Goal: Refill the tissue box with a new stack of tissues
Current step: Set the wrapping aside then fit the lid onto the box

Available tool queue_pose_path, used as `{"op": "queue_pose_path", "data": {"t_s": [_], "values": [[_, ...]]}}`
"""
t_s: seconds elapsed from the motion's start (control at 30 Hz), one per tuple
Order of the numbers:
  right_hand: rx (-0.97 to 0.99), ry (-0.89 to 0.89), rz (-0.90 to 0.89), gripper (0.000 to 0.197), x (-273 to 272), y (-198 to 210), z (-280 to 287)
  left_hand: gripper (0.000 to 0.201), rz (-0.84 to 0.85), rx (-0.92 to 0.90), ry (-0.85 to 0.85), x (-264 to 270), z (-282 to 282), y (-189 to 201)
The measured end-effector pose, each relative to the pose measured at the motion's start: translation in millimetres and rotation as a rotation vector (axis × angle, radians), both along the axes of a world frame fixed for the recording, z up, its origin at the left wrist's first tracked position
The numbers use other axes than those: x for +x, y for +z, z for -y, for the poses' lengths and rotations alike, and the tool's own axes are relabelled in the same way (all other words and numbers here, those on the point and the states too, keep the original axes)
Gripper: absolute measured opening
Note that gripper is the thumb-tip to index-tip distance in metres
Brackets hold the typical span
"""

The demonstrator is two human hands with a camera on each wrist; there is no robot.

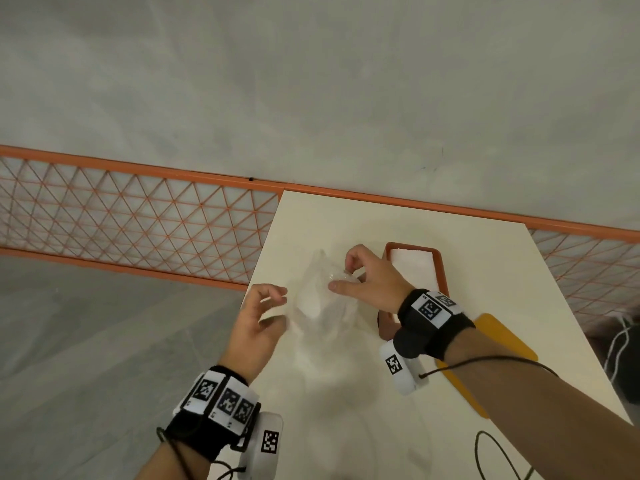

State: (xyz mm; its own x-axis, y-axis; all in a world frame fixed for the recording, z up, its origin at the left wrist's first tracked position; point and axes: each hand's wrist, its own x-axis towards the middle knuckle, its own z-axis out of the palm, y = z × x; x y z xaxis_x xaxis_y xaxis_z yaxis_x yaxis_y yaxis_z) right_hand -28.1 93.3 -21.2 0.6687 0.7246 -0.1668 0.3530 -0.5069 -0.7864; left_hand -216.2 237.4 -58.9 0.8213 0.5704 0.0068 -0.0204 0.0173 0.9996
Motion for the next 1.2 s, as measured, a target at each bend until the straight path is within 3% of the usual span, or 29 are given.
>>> {"op": "queue_pose_path", "data": {"t_s": [0.07, 0.13, 0.37, 0.53, 0.6, 0.7, 0.8, 0.9, 1.03, 1.13, 1.2], "values": [[-0.036, 0.000, -0.051, 0.055, -0.6, 2.5, -4.9, 0.024, -0.095, 0.187, -0.009, 5.0, 2.9, -2.0], [-0.052, 0.036, -0.085, 0.061, -1.2, 6.5, -9.4, 0.032, -0.110, 0.205, 0.006, 12.0, 6.9, -0.8], [-0.082, 0.089, -0.054, 0.039, 3.0, 9.0, -14.0, 0.023, -0.105, 0.217, -0.003, 32.4, 0.9, 2.9], [-0.116, 0.048, -0.069, 0.043, -0.2, 6.8, -18.0, 0.018, -0.088, 0.561, -0.040, 39.4, -3.0, 0.2], [-0.037, 0.041, -0.071, 0.044, -1.4, 6.2, -18.2, 0.015, -0.127, 0.643, -0.051, 36.9, -2.3, -0.5], [0.133, 0.031, -0.122, 0.035, -0.3, 5.2, -15.9, 0.028, -0.165, 0.641, -0.120, 27.1, 3.1, 1.8], [0.106, 0.073, -0.137, 0.025, 4.5, 3.1, -14.2, 0.052, -0.242, 0.682, -0.205, 20.9, 7.6, -0.4], [0.075, 0.107, -0.246, 0.025, 9.9, 2.2, -12.0, 0.046, -0.201, 0.724, -0.155, 26.8, 1.4, -8.7], [0.022, 0.179, -0.288, 0.054, 16.8, 1.7, -10.1, 0.037, -0.099, 0.696, -0.121, 44.5, -22.1, -6.5], [-0.040, 0.122, -0.322, 0.054, 24.6, -1.7, -16.3, 0.055, -0.139, 0.376, -0.211, 60.7, -45.3, -5.8], [-0.080, 0.072, -0.315, 0.046, 29.7, -12.5, -22.8, 0.057, -0.274, 0.210, -0.282, 73.1, -55.9, -15.9]]}}
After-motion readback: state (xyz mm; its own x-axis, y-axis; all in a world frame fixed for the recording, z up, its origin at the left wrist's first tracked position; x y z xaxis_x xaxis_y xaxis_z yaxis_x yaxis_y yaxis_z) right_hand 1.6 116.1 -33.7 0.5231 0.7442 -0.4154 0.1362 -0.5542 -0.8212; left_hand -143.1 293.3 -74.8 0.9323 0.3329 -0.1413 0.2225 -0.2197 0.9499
